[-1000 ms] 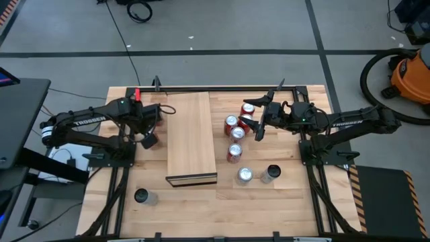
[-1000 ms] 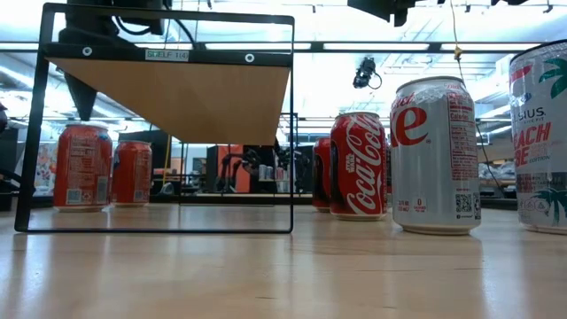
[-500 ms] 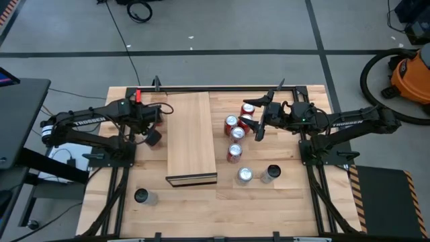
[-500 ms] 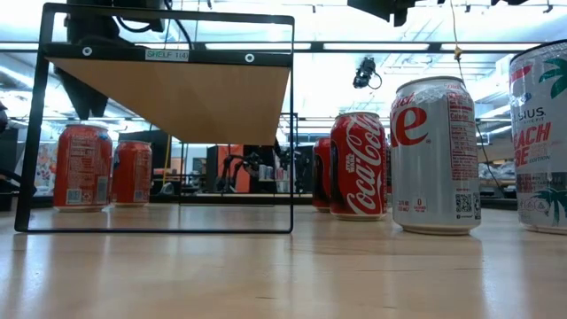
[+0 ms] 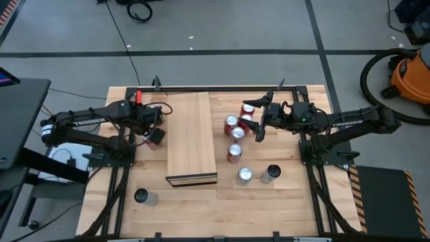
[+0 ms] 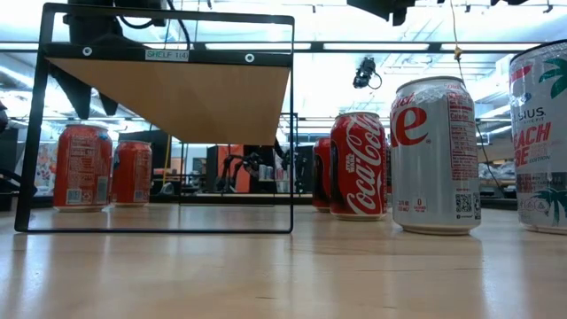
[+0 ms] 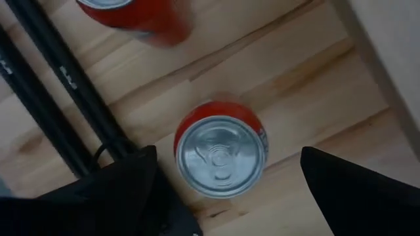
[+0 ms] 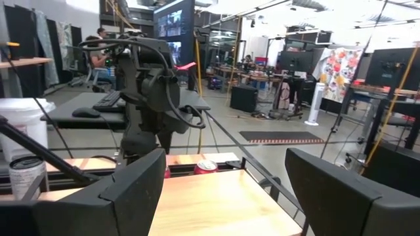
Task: Place canned beverage on shelf
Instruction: Put the bottom orange soda can on the shelf
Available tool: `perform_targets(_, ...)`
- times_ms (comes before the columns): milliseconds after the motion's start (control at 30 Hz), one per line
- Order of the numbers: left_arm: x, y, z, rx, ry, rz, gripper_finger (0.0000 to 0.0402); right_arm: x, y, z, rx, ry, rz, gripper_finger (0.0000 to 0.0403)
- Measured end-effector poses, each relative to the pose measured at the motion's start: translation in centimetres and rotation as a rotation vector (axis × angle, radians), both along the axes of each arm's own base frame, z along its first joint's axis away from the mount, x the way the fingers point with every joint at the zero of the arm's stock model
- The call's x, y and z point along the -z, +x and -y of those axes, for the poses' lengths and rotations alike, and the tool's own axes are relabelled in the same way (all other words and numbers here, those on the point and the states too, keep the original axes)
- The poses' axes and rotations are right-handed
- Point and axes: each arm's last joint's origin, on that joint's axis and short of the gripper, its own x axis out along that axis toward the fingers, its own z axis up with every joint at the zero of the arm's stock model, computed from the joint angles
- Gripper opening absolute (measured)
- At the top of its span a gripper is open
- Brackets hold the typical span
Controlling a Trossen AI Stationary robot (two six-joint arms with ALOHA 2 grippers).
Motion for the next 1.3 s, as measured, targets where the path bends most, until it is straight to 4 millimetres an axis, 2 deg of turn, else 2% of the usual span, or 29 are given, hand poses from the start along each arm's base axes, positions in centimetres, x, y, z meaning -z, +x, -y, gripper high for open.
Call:
perform_targets(67,0.4,-0.1,0.0,-0.003,0.003,-0.009,0.0388,0.0,0.0,0.0,-0.002,0.0,0.0,0.0323)
perform_targets(267,4.0,-0.7,0.3,0.0,-0.029,-0.086,0.0389,0.0,0.0,0.0,-0.003,0.0,0.0,0.0323)
perform_targets(333,4.6,-0.8,0.3,0.005,-0.031,-0.093,0.0389,0.0,0.0,0.0,-0.003,0.0,0.002,0.0323)
perform_targets(633,4.7,-0.5,0.3,0.093,-0.05,-0.076,0.0382,-0.1,0.0,0.0,-0.003,0.0,0.009,0.0323)
perform_targets(933,4.6,-0.5,0.4,0.328,-0.07,-0.089,0.0289,-0.1,0.0,0.0,-0.003,0.0,0.008,0.0323)
perform_targets(1133,4.6,-0.5,0.5,0.559,-0.057,-0.123,0.0288,-0.1,0.0,0.0,-0.003,0.0,0.008,0.0323)
perform_targets(1200,4.6,-0.5,0.6,0.663,-0.052,-0.138,0.0299,-0.1,0.0,0.0,-0.003,0.0,0.008,0.0323)
perform_targets(1300,4.7,-0.5,0.7,0.688,-0.054,-0.147,0.0325,-0.1,0.0,0.0,-0.003,-0.001,0.008,0.0323)
